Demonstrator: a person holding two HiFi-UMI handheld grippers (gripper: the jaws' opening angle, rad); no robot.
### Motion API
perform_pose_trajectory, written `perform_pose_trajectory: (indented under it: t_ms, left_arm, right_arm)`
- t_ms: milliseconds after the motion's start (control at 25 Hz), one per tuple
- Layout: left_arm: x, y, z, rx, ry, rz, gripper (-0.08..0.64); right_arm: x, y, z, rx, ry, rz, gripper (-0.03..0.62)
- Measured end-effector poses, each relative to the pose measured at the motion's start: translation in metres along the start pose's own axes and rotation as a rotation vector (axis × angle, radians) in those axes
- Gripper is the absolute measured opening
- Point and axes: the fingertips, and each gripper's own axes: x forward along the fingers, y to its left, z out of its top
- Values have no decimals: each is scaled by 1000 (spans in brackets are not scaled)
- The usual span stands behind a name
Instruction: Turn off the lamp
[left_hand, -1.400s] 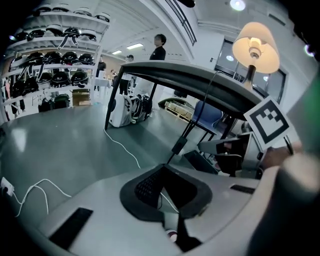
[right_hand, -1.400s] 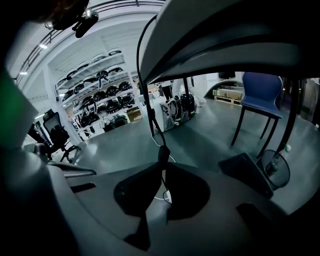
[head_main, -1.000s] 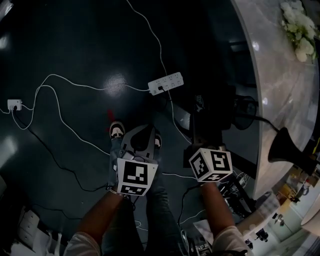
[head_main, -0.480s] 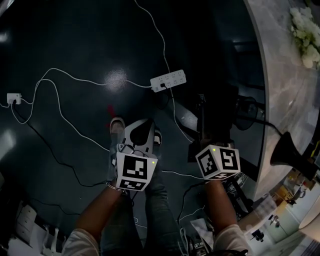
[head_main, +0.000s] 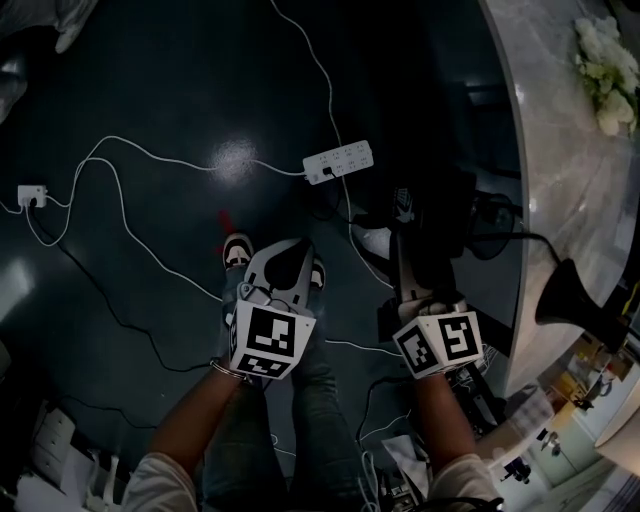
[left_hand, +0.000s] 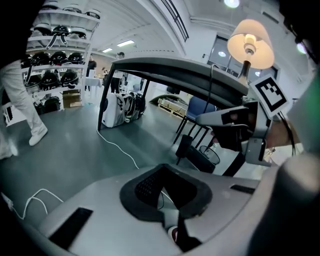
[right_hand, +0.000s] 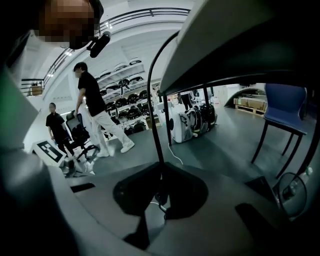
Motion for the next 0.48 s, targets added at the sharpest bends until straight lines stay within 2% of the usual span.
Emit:
perform_pose_trajectory:
  t_ms: [240,480]
  left_arm:
    - [-22,-18,27,106,-8,-102,5]
    - [-36,-25,57,214,4,-114,6]
  right_arm:
    - [-26,25,24,8,15,92,15]
    - [-37,34,53,76,50,133,15]
